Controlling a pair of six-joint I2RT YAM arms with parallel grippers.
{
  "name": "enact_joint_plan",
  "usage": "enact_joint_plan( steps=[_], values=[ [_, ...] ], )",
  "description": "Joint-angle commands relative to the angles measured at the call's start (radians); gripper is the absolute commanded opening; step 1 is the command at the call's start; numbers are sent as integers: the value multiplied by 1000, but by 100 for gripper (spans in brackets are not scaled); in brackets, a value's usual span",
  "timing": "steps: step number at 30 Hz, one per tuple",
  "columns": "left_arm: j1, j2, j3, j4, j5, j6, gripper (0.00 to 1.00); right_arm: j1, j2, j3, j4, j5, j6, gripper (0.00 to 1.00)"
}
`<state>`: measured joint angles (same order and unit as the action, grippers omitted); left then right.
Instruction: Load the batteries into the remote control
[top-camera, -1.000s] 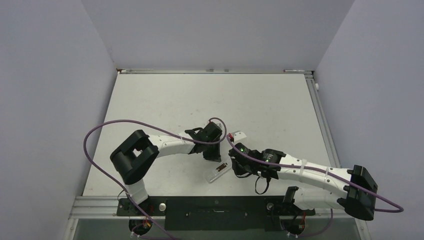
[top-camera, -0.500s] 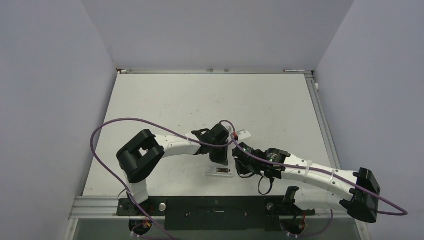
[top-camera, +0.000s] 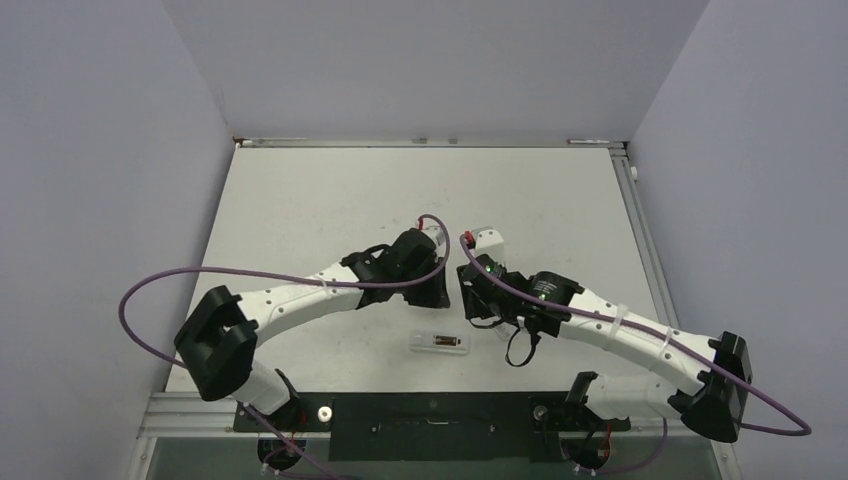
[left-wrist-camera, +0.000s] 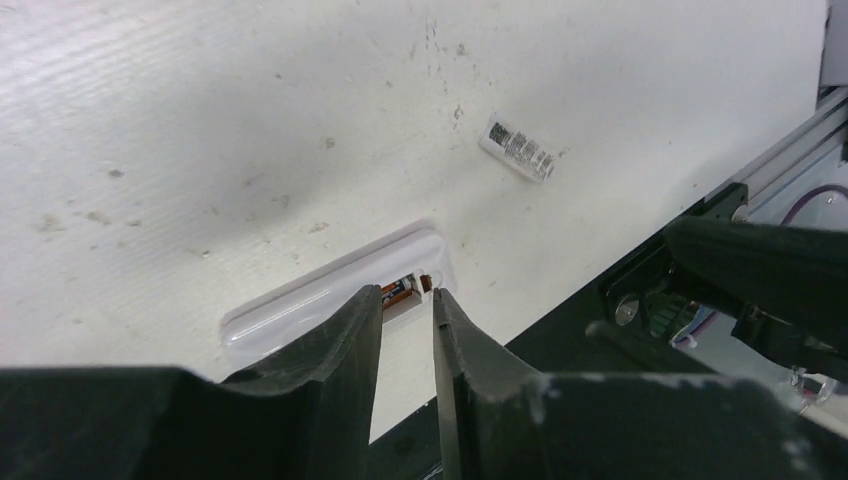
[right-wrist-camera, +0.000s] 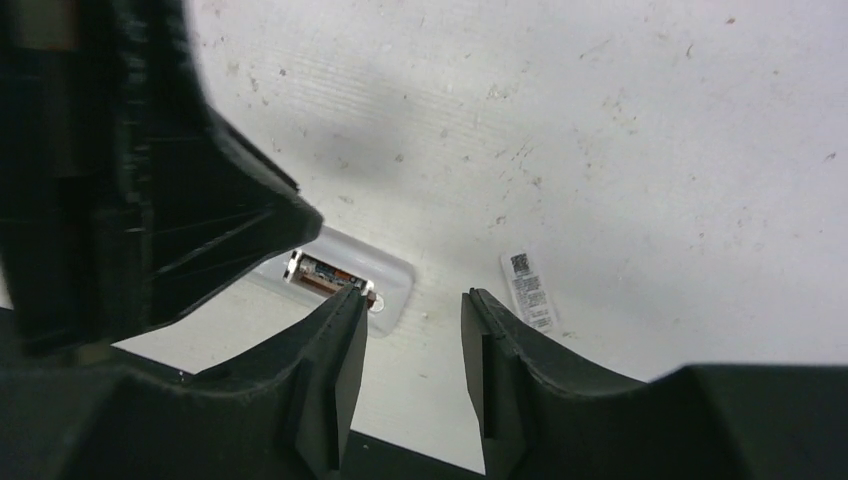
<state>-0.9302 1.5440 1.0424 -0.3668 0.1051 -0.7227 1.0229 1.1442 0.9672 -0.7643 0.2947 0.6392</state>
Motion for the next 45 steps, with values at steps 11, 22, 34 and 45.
enact_joint_plan(
  steps=[11,22,34,45],
  values=[
    [210,-399,-125,-173,-66,43,47,-202,222,144,146,-194,-207,46],
    [273,-556,-207,-210,-21,68,53,-283,473,265,272,-337,-363,50],
    [323,-628,-284,-203,82,70,59,-314,726,427,305,-429,-534,53],
    [352,-643,-321,-229,119,108,59,-327,885,540,271,-463,-598,53]
  ],
)
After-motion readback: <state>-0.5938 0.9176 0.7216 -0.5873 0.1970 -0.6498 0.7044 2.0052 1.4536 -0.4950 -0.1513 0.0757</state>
